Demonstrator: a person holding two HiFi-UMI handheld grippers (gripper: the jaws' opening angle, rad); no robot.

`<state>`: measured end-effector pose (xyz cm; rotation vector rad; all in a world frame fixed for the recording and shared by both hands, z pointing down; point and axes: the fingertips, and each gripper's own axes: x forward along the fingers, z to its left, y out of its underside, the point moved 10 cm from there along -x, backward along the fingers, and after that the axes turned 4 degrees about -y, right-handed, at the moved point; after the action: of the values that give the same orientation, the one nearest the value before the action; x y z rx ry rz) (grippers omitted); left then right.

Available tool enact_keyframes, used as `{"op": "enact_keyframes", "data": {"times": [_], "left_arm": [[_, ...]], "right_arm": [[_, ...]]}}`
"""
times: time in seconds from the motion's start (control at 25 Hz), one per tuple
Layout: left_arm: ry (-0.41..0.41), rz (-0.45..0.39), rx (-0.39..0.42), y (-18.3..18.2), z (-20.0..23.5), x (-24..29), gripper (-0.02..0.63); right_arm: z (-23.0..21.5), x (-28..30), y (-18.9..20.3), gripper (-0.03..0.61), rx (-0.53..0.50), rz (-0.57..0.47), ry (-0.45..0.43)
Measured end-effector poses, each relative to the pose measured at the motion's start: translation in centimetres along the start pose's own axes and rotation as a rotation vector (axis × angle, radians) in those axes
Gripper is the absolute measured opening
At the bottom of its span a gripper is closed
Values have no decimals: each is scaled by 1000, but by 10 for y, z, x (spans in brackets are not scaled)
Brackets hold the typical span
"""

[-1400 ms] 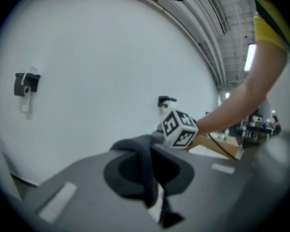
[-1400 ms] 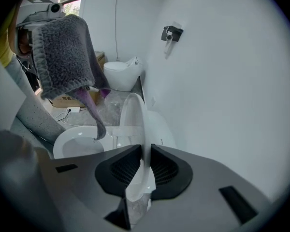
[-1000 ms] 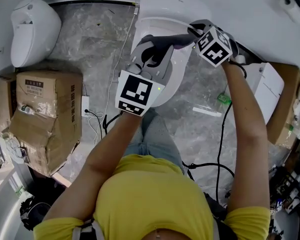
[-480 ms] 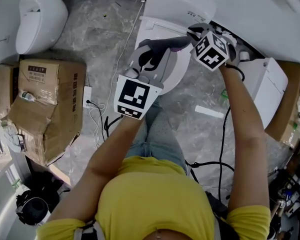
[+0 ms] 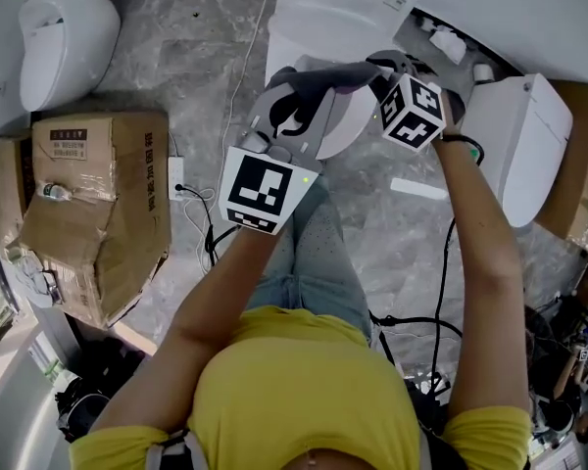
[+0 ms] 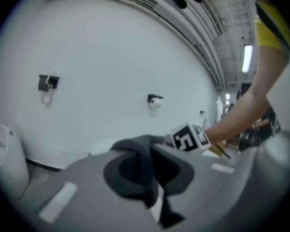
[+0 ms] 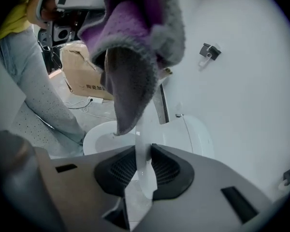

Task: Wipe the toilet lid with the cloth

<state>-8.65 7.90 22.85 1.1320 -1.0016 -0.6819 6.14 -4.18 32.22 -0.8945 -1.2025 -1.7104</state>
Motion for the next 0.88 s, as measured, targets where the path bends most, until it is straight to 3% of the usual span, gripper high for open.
{"op": "enact_keyframes", "data": {"times": [0.4,0.88], "left_arm": [[56,41,3,34,-5,-16,17],[49,90,-26,69,-4,9,18]], "right_arm": [[62,20,-1,103,-40,64,-21],[125,48,4,135,-107,84,-34]]}}
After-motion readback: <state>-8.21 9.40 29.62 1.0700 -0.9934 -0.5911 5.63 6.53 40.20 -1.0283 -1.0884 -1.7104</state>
